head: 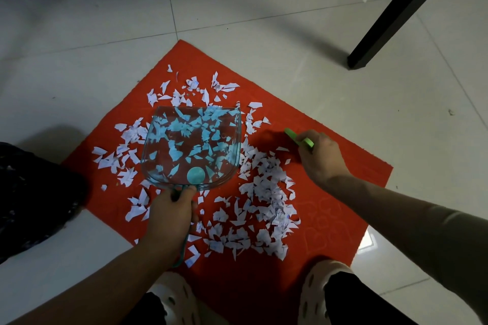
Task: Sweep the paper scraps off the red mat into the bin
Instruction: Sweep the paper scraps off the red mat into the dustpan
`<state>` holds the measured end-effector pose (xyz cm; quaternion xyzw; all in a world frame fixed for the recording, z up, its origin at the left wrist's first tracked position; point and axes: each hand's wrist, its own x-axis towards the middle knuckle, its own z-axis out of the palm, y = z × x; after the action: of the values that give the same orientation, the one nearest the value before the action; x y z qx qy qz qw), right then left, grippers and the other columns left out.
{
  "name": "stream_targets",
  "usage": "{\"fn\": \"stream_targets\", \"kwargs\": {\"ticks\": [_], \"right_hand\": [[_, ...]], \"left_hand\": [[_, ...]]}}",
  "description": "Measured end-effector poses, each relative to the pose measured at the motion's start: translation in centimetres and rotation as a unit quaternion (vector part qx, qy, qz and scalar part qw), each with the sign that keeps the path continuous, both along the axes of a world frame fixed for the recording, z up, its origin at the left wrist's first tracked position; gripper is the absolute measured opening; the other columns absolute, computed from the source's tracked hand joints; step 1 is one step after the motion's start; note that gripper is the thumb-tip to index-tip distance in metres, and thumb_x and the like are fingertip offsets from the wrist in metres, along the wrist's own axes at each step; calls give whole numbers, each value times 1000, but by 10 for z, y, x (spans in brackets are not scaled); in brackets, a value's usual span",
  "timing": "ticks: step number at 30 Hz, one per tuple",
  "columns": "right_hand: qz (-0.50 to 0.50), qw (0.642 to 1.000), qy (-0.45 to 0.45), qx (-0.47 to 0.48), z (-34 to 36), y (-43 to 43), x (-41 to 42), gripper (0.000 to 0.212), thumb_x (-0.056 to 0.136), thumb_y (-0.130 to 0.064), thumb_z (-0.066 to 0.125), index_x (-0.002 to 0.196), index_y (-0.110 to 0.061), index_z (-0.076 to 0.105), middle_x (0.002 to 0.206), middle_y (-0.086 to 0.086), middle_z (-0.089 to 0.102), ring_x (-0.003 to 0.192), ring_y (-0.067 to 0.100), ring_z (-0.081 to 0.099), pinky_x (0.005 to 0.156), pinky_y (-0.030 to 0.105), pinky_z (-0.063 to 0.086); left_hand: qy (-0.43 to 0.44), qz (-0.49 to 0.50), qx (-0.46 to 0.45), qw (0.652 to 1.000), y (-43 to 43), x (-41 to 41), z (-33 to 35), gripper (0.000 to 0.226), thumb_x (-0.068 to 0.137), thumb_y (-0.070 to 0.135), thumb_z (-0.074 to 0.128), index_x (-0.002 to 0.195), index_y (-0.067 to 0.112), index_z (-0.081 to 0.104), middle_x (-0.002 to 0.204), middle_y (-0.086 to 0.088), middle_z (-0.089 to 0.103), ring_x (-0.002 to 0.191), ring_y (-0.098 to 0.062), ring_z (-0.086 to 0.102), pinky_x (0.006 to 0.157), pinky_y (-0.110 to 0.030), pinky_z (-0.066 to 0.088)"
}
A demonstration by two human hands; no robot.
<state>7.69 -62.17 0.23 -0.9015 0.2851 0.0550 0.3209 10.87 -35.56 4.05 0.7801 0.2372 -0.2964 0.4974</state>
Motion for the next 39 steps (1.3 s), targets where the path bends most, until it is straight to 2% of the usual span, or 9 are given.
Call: {"fn": "stream_targets", "kwargs": {"ticks": [4,7,13,18,23,27,32,36,39], "right_hand": [[41,997,2,61,5,16,-3,21,99,-19,48,112,-16,63,101,5,63,75,30,66,62,43,59],[26,995,-41,87,11,20,0,19,98,-14,47,107,-16,64,95,1,63,72,27,67,60,42,59],[8,1000,-16,7,2,2,6,22,98,-17,48,116,-18,60,113,10,60,92,26,59,78,40,56],[52,996,-15,66,5,20,-1,22,98,-15,48,113,-15,65,104,5,65,74,29,66,62,41,59],[40,997,-64,32,5,18,11,23,98,-14,48,114,-13,64,113,6,63,87,19,59,68,19,49],[55,998,-18,3,-3,14,19,24,98,-14,50,119,-14,62,117,10,62,95,21,58,78,28,51],[82,993,-39,72,0,26,19,24,98,-15,48,114,-16,65,114,4,65,68,8,59,53,14,45],[42,995,-79,47,6,20,38,26,99,-15,46,119,-13,63,122,8,61,78,15,59,62,19,51],[48,995,-87,8,4,18,57,29,99,-14,46,125,-13,60,127,11,58,92,14,52,73,18,43]], "left_hand": [[-4,-5,-3,1000,-2,0,-1,30,100,20,50,75,5,54,66,-10,51,58,-18,46,54,-28,39],[-6,-1,-1,1000,-2,1,-2,28,99,21,50,76,5,55,67,-9,52,59,-18,48,56,-29,40],[-8,14,-1,1000,1,2,-5,27,99,23,52,79,6,55,69,-8,54,59,-17,50,54,-28,42],[-4,26,-6,1000,2,3,-9,24,98,24,53,85,5,57,72,-9,55,60,-16,50,56,-29,42],[-8,36,-16,999,6,4,-9,25,99,24,53,81,6,57,67,-6,53,58,-16,48,54,-28,42],[-9,47,-24,999,10,7,-12,25,97,22,54,79,6,57,64,-6,50,57,-17,46,54,-30,41],[-13,42,-17,999,12,10,-14,26,98,24,53,80,6,56,66,-8,51,56,-15,48,51,-27,42],[-17,50,-14,998,13,12,-13,26,98,26,53,82,5,57,64,-5,52,53,-13,48,50,-25,41],[-26,50,-8,998,14,13,-11,26,99,26,52,84,5,57,65,-5,54,54,-12,50,51,-25,42]]}}
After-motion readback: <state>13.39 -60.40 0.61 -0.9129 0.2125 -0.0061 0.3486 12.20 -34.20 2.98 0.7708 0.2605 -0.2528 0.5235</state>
